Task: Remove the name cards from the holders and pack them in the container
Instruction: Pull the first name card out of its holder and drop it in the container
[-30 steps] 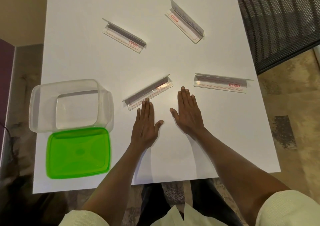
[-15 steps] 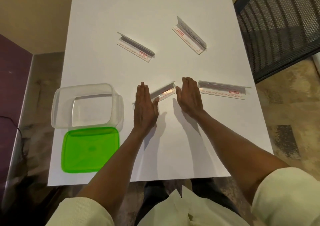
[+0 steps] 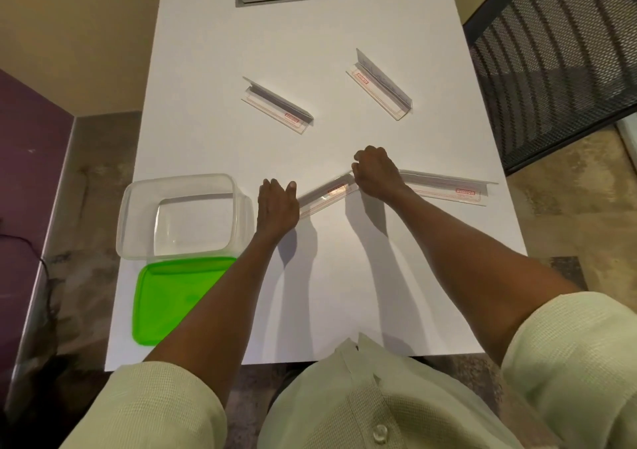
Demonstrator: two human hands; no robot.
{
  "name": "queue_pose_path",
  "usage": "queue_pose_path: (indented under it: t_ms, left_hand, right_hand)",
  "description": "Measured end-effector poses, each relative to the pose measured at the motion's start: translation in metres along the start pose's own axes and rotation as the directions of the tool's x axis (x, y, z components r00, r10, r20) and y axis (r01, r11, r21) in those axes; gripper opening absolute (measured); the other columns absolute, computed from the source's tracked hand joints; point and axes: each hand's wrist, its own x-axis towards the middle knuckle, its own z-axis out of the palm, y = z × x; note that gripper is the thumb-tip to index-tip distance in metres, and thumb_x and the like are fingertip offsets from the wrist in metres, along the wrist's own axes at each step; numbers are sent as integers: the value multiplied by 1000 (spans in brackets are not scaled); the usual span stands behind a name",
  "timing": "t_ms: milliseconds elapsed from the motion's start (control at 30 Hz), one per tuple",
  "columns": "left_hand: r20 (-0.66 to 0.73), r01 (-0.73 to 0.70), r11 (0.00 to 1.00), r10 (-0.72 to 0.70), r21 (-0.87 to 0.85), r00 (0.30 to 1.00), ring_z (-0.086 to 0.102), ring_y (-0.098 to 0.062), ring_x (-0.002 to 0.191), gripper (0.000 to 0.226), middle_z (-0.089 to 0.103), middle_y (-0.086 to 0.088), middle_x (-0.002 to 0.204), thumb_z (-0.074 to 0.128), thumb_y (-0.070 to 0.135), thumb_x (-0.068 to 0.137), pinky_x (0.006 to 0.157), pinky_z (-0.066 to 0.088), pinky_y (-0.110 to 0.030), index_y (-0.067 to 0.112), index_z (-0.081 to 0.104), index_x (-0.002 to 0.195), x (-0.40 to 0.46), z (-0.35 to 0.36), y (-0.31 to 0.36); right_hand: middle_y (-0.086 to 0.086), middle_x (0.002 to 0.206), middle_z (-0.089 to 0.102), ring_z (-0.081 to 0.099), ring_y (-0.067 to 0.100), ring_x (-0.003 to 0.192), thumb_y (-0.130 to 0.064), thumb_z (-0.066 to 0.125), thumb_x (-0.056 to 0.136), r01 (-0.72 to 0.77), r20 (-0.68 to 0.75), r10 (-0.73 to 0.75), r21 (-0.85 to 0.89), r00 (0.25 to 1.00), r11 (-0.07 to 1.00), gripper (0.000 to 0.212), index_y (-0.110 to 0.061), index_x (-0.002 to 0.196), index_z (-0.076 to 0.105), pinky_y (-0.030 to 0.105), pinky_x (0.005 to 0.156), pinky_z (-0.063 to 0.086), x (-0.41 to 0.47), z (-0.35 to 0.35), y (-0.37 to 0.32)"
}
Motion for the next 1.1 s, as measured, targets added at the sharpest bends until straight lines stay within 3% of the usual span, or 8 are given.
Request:
queue_pose_path:
  t_ms: [200,367,500,667,733,800,900,1100]
  left_hand:
    - [38,161,987,-160,-12,986,52,-43,119,55,55,-26,127,30,42,101,102,44,-48,-3,51,125,13,-1,-10]
    - [41,243,969,-245,41,969,47,-43,126,48,52,-27,133,24,27,102,105,38,-46,1,46,135,20,-4,-3]
    - [46,281,957,-285,73,957,52,-43,119,41,54,-27,126,23,8,97,95,42,-41,2,44,131,29,-7,1]
    - [84,334,941,-337,45,938,52,-40,120,40,53,-25,127,23,4,94,98,44,-41,0,47,126,32,-9,9]
    - [93,355,935,-355,21,930,51,-39,122,38,53,-25,129,25,5,95,100,44,-41,-2,46,126,30,-10,12]
    - [81,381,924,-377,-38,923,51,-39,122,37,52,-23,129,27,3,95,100,44,-40,-2,45,127,29,-12,14]
    - [48,406,902,-404,-146,914,52,-37,121,35,53,-23,128,34,2,94,97,45,-38,-2,45,127,28,-17,23]
    - [-9,346,846,-383,-405,924,54,-38,121,43,57,-22,131,32,25,99,97,47,-41,0,53,127,29,-26,38]
  right_hand:
    - [26,115,57,49,39,115,-15,40,97,-57,148,53,26,988,998,27,6,98,57,40,92,43,18,1,-7]
    - [26,115,59,52,40,113,-16,40,99,-85,217,79,18,973,996,27,5,100,57,40,89,45,32,3,-10]
    - [25,112,59,55,39,108,-14,44,96,-126,259,114,28,959,992,12,-6,88,47,37,82,46,38,7,-13]
    - [24,114,60,58,40,104,-6,50,91,-176,264,165,19,950,984,14,1,103,55,36,81,47,44,10,-16]
    - [23,113,60,59,39,101,-2,50,88,-184,266,173,18,948,983,10,-2,97,55,35,76,46,45,8,-16]
    - [22,113,59,59,38,98,0,49,86,-211,261,197,25,945,977,10,-4,95,53,34,73,45,47,7,-16]
    - [23,117,58,58,39,107,-1,46,87,-244,218,227,54,949,968,22,1,107,54,36,81,47,49,2,-15]
    - [19,114,65,60,34,109,-3,53,87,-280,102,265,169,959,945,26,0,112,61,33,84,49,57,-21,-15]
